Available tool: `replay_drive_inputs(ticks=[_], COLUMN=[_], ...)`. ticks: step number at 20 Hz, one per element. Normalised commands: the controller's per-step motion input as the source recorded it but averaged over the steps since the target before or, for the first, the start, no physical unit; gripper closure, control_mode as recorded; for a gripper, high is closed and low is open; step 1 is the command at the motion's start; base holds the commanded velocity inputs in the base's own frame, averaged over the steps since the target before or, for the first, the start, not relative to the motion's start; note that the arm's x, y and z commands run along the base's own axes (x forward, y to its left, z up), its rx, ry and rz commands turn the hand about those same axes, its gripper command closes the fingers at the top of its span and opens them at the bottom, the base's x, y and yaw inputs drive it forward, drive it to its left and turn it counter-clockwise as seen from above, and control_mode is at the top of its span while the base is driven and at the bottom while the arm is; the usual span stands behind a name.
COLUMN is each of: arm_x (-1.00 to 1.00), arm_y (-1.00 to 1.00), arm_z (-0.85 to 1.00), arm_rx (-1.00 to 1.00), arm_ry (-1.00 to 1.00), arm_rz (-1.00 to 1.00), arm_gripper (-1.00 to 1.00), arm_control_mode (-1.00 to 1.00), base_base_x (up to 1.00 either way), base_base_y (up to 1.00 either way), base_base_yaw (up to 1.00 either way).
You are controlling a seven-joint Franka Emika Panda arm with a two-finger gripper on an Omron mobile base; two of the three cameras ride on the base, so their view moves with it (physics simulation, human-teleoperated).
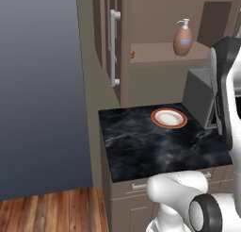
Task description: Pick the bar soap and soap dispenser from the cabinet and place them on the counter.
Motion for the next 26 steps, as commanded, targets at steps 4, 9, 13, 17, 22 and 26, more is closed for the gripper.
replay_drive_inputs(ticks=[4, 9, 13, 17, 22, 26], arm_x=[0.00, 0.15, 0.44, 0.53, 0.40, 0.38], arm_y=[0.85, 0.24, -0.01, -0.08, -0.13, -0.25], arm_z=[0.00, -0.16, -0.23, -0.13, -0.02, -0.01], arm_rx=[-0.17, -0.13, -0.14, -0.07, -0.09, -0.14], arm_ry=[0.13, 0.17, 0.17, 0.21, 0.13, 0.12], arm_rz=[0.02, 0.01, 0.01, 0.00, 0.03, 0.04], arm_gripper=[-1.00, -1.00, -1.00, -1.00, -1.00, -1.00], arm_control_mode=[-1.00, -1.00, -1.00, -1.00, -1.00, -1.00], base_base_x=[0.00, 0.00, 0.00, 0.00, 0.00, 0.00], base_base_y=[0.00, 0.00, 0.00, 0.00, 0.00, 0.00], base_base_yaw=[0.00, 0.00, 0.00, 0.00, 0.00, 0.00])
